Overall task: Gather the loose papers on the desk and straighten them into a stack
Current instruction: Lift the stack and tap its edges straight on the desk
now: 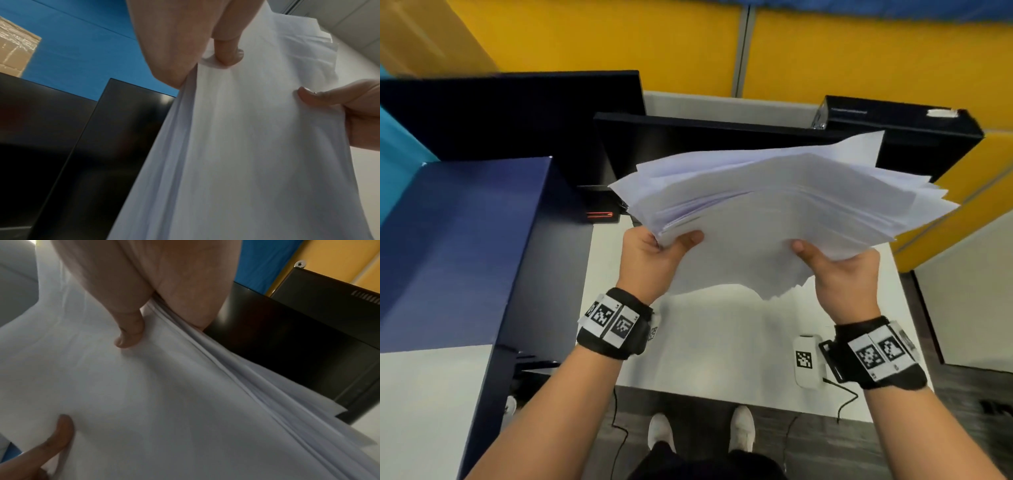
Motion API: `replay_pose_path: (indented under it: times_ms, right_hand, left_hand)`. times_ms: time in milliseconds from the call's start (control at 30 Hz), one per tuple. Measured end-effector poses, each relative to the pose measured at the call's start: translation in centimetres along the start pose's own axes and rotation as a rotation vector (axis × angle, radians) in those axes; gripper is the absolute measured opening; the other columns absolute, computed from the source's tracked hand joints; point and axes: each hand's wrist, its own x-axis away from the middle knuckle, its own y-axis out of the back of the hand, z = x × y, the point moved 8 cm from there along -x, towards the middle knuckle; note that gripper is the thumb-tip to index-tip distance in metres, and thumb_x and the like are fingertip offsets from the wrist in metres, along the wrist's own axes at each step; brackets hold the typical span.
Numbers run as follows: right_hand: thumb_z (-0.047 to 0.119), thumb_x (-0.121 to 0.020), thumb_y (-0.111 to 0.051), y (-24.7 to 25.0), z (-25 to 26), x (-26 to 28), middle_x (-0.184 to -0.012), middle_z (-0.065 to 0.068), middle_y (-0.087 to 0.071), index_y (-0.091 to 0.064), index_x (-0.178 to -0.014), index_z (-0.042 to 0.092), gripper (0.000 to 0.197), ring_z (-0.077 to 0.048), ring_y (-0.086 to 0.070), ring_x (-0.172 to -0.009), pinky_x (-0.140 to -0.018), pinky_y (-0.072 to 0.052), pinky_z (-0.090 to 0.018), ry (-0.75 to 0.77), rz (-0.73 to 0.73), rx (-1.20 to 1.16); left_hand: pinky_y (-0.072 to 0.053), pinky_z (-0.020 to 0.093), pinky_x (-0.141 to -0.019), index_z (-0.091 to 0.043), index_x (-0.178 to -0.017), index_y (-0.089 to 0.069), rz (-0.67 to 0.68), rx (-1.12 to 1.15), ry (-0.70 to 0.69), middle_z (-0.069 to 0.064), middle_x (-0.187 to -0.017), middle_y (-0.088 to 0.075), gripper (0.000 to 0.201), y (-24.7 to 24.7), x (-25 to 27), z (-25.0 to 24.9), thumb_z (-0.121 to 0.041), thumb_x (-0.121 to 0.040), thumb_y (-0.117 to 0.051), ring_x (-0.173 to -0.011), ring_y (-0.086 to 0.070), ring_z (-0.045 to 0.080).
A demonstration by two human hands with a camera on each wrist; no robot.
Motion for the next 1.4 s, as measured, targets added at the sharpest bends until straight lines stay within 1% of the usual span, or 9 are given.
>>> replay_pose_path:
  times_ms: [300, 500, 700, 833, 967, 1067, 1167, 1267, 1400]
  right_hand:
    - [0.010, -0.075, -0.084, -0.8, -11.2, 1.4, -0.082, 0.022, -0.075, -0.072, -0.091, 0.030, 0.028, 0.003, -0.073, -0.084, -0.071, -0.058, -0.016, -0.305, 0.078, 0.075]
    - [0.003, -0.077, -0.081, -0.2, -7.0, 0.0, -0.080, 0.032, -0.073, -0.070, -0.090, 0.029, 0.031, 0.011, -0.069, -0.078, -0.068, -0.051, -0.007, -0.150, 0.005, 0.054]
    - [0.015, -0.067, -0.088, 0.0, -9.7, 0.8, -0.099, 0.011, -0.077, -0.070, -0.111, 0.015, 0.047, -0.005, -0.072, -0.092, -0.076, -0.057, -0.018, -0.221, 0.171, 0.113]
    - [0.011, -0.072, -0.085, -0.5, -11.5, 1.4, -0.083, 0.022, -0.075, -0.072, -0.091, 0.029, 0.029, 0.000, -0.072, -0.083, -0.075, -0.056, -0.023, -0.312, 0.159, 0.193]
    - [0.008, -0.078, -0.080, 0.0, -8.7, 0.5, -0.080, 0.033, -0.072, -0.073, -0.090, 0.029, 0.025, 0.013, -0.067, -0.075, -0.070, -0.051, -0.009, -0.168, 0.066, 0.171]
    - [0.016, -0.078, -0.081, 0.3, -9.6, 0.8, -0.077, 0.023, -0.074, -0.073, -0.096, 0.016, 0.019, 0.005, -0.070, -0.079, -0.065, -0.051, -0.010, -0.230, 0.050, 0.188]
    - [0.020, -0.079, -0.081, 0.5, -10.9, 1.6, -0.093, 0.014, -0.072, -0.070, -0.101, 0.018, 0.026, -0.005, -0.072, -0.090, -0.068, -0.057, -0.013, -0.320, 0.067, 0.196]
    - [0.018, -0.079, -0.081, 0.6, -9.0, 1.7, -0.102, 0.008, -0.074, -0.067, -0.112, 0.013, 0.037, 0.000, -0.071, -0.089, -0.072, -0.056, -0.016, -0.275, 0.018, 0.074]
    - [0.041, -0.075, -0.072, 0.4, -5.9, 1.3, -0.089, 0.014, -0.067, -0.065, -0.097, 0.018, 0.033, 0.010, -0.062, -0.074, -0.069, -0.048, -0.010, -0.227, -0.144, -0.029]
  left_hand:
    - [-0.060, 0.038, -0.079, -0.019, -0.094, -0.073, 0.048, -0.156, 0.408, -0.006, -0.088, -0.075, 0.015, -1.7, 2.1, 10.9, -0.024, -0.083, -0.080, -0.081, -0.072, 0.011]
    - [-0.057, 0.017, -0.070, -0.036, -0.085, -0.068, 0.005, -0.123, 0.249, -0.018, -0.085, -0.071, 0.022, -0.9, -0.1, 6.2, -0.017, -0.084, -0.079, -0.074, -0.068, -0.012]
    - [-0.055, 0.031, -0.098, -0.027, -0.113, -0.071, 0.135, -0.134, 0.343, -0.007, -0.118, -0.073, 0.046, -0.9, 2.1, 9.4, -0.020, -0.072, -0.090, -0.109, -0.069, 0.007]
    - [-0.056, 0.044, -0.093, -0.028, -0.107, -0.074, 0.083, -0.169, 0.421, -0.004, -0.108, -0.076, 0.036, -1.2, 3.5, 11.4, -0.033, -0.073, -0.086, -0.100, -0.071, 0.008]
    - [-0.060, 0.027, -0.081, -0.030, -0.103, -0.071, 0.013, -0.088, 0.388, -0.002, -0.104, -0.077, 0.031, -1.1, 2.6, 10.0, -0.030, -0.075, -0.085, -0.096, -0.073, 0.010]
    - [-0.059, 0.025, -0.078, -0.025, -0.099, -0.074, -0.010, -0.092, 0.447, -0.005, -0.099, -0.077, 0.025, -1.5, 3.2, 10.8, -0.027, -0.077, -0.085, -0.094, -0.075, 0.011]
    - [-0.060, 0.031, -0.082, -0.017, -0.111, -0.070, -0.036, -0.101, 0.499, -0.004, -0.104, -0.076, 0.045, -2.0, 4.1, 11.7, -0.036, -0.074, -0.086, -0.101, -0.073, 0.019]
    - [-0.056, 0.020, -0.087, -0.024, -0.120, -0.063, -0.108, -0.022, 0.371, -0.009, -0.113, -0.072, 0.061, -2.4, 3.7, 8.7, -0.041, -0.067, -0.087, -0.104, -0.069, 0.006]
    - [-0.052, 0.017, -0.078, -0.023, -0.099, -0.066, -0.303, 0.090, 0.327, -0.008, -0.100, -0.070, 0.040, -2.6, 3.4, 4.7, -0.054, -0.074, -0.070, -0.090, -0.065, 0.003]
